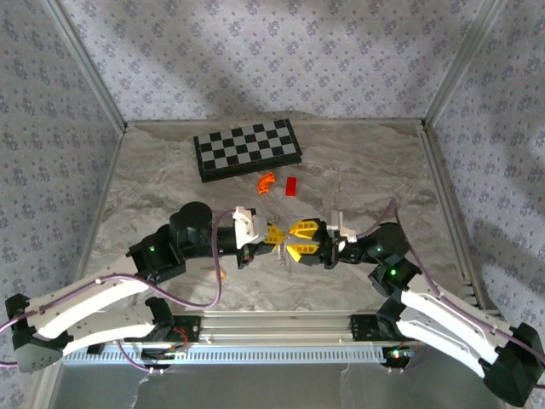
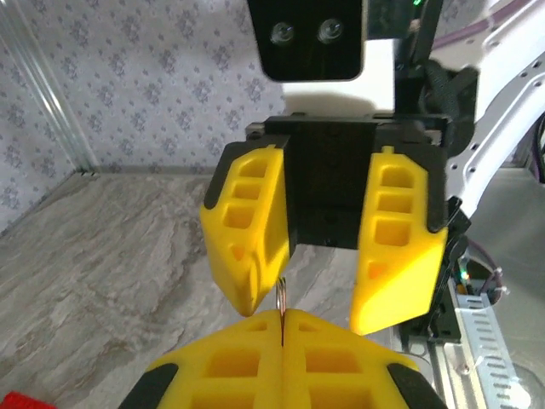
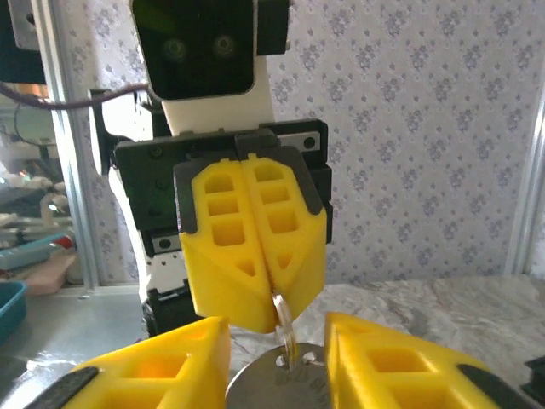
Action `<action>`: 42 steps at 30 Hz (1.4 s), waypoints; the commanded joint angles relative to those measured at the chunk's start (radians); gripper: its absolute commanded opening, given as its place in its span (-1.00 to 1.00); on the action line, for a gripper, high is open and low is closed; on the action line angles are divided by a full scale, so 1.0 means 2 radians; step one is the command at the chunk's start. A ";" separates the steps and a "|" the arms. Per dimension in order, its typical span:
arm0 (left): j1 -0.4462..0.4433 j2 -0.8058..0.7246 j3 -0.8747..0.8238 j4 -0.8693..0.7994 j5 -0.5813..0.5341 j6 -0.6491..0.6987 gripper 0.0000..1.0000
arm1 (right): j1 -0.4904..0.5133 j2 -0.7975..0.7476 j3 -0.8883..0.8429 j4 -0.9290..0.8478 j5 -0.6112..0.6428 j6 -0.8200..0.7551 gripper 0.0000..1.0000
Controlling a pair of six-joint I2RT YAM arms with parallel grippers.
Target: Put the keys on the keyring
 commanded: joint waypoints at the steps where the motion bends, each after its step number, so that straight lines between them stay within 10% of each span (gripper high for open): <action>1: -0.005 0.005 0.045 -0.074 -0.023 0.035 -1.00 | 0.016 -0.026 0.038 -0.120 0.060 -0.071 -0.17; 19: -0.004 0.063 0.128 -0.237 -0.019 0.076 -1.00 | 0.088 -0.021 0.080 -0.277 0.194 -0.163 -0.34; 42: -0.008 0.075 0.150 -0.302 -0.007 0.083 -1.00 | 0.100 0.024 0.077 -0.232 0.131 -0.175 -0.44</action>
